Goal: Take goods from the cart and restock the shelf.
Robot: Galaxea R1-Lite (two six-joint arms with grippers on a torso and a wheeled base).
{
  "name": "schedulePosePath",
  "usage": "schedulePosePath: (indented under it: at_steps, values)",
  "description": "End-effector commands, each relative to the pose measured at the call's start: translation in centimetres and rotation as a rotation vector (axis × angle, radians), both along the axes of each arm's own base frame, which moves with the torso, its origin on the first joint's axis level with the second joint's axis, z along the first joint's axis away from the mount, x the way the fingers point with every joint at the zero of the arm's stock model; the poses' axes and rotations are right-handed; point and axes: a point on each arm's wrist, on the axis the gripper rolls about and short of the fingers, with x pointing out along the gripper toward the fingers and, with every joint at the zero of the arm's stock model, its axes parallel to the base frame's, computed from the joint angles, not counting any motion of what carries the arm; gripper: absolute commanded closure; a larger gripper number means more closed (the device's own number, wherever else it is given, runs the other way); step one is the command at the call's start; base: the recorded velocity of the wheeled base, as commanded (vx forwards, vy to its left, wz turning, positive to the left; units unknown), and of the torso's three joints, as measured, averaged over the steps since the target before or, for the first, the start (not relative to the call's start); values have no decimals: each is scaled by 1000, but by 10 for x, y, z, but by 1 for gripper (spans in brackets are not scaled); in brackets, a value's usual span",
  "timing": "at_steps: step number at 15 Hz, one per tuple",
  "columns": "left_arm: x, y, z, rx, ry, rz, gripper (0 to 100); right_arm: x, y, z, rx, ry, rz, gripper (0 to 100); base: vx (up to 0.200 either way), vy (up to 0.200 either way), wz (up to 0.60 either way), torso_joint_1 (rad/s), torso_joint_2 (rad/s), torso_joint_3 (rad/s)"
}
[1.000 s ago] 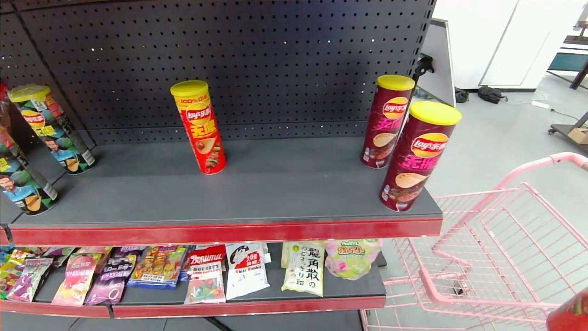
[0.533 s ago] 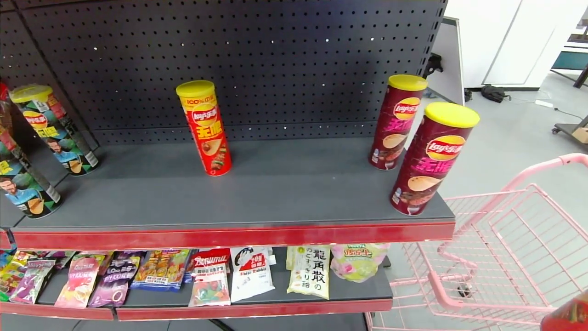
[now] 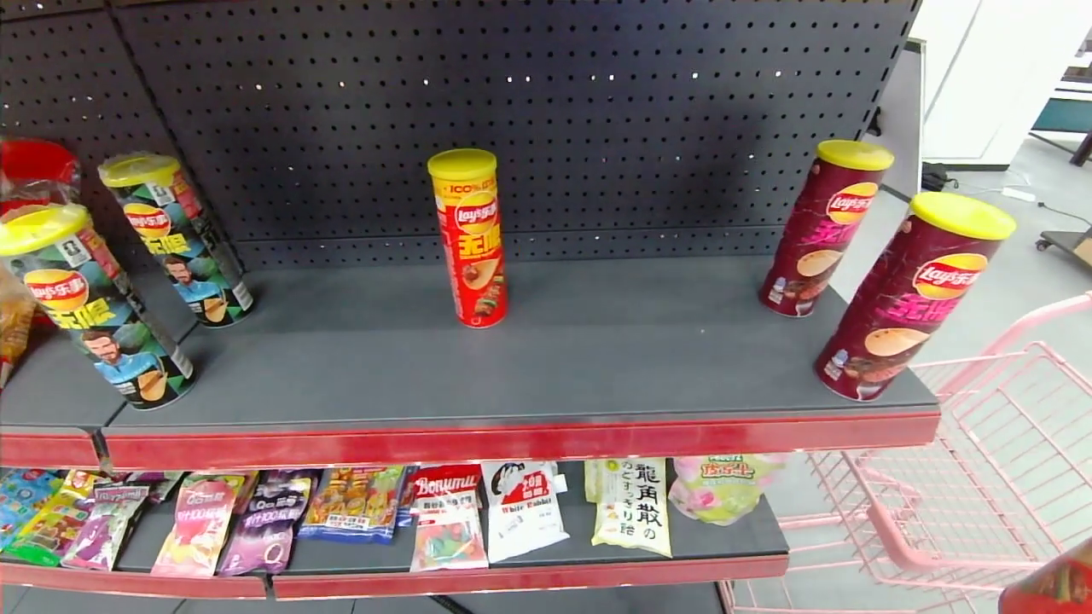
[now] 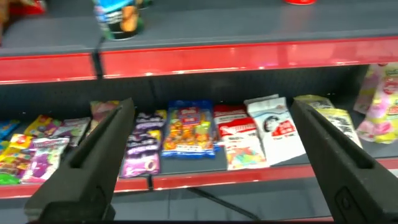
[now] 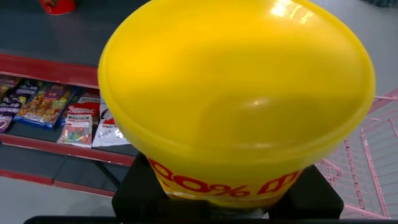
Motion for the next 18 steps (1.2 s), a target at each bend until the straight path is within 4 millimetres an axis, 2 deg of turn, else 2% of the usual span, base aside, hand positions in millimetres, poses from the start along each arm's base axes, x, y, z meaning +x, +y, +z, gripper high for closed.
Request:
schedulePosePath:
  at_steps: [1,2,7,11,18]
  values:
    - [0,0,0,0,1,0,0,0,0,0,0,0,1,100,0,200,0,2,7,2]
    - [0,0,0,0,1,1,0,-1,0,0,-1,-3,1,100,0,200,0,2,7,7]
    - [0,0,0,0,1,4,0,-5,-1,-3,-1,-16,3,100,0,0,0,0,0,0]
    - [0,0,0,0,1,4,0,-5,0,-4,-2,-11,3,100,200,0,0,-5,1,2]
    - [0,0,0,-8,1,3,0,-1,0,-6,-3,12,27,100,0,0,0,0,0,0]
